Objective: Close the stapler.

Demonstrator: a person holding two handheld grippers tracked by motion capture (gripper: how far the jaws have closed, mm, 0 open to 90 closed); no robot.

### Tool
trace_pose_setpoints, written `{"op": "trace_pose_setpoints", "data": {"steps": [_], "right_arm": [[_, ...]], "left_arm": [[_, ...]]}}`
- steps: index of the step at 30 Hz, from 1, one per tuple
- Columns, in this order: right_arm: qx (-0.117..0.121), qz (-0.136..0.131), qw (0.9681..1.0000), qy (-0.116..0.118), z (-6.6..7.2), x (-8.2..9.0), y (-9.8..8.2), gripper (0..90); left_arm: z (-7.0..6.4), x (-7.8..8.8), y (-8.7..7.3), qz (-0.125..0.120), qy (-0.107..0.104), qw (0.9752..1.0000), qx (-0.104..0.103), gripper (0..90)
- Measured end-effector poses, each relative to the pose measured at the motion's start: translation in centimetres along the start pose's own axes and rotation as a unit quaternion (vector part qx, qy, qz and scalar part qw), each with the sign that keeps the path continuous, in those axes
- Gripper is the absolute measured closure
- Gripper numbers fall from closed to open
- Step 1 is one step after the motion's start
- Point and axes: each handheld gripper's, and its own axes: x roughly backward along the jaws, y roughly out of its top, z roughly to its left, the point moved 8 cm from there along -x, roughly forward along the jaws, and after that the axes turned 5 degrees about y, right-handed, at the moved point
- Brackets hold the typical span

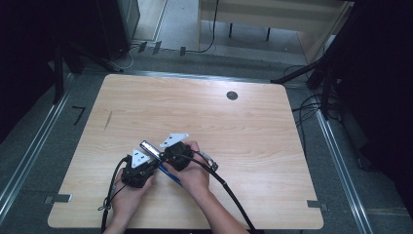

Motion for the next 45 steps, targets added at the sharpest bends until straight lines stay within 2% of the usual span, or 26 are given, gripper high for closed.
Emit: {"op": "trace_pose_setpoints", "data": {"steps": [6, 18, 27, 30, 36, 43, 45], "right_arm": [[0.004, -0.004, 1.0, 0.0, 0.0, 0.3, 0.2, 90.0], [0.007, -0.015, 0.9999, -0.003, 0.1, 1.7, 0.4, 90.0], [0.011, -0.017, 0.9998, -0.003, 0.3, 2.2, 0.2, 90.0], [0.01, -0.017, 0.9998, -0.004, 0.4, 2.3, 0.1, 90.0], [0.009, -0.023, 0.9997, -0.004, 0.5, 2.5, 0.0, 90.0], [0.008, -0.034, 0.9994, -0.005, 0.6, 3.1, 0.2, 90.0], [0.009, -0.035, 0.9993, -0.006, 0.6, 3.2, 0.2, 90.0]], "left_arm": [[0.0, 0.2, 0.3, -0.017, 0.002, 0.9998, 0.0, 90.0], [-0.6, 0.9, 0.7, -0.031, -0.016, 0.9994, -0.004, 90.0], [-1.5, 1.9, 0.6, -0.043, -0.033, 0.9985, 0.008, 90.0], [-2.3, 2.4, 0.4, -0.047, -0.039, 0.9981, 0.006, 90.0], [-3.7, 2.5, 0.0, -0.059, -0.053, 0.9969, -0.001, 90.0], [-5.4, 2.0, -0.4, -0.053, -0.071, 0.996, -0.014, 90.0], [-5.6, 1.8, -0.5, -0.05, -0.067, 0.9963, -0.022, 90.0]]}}
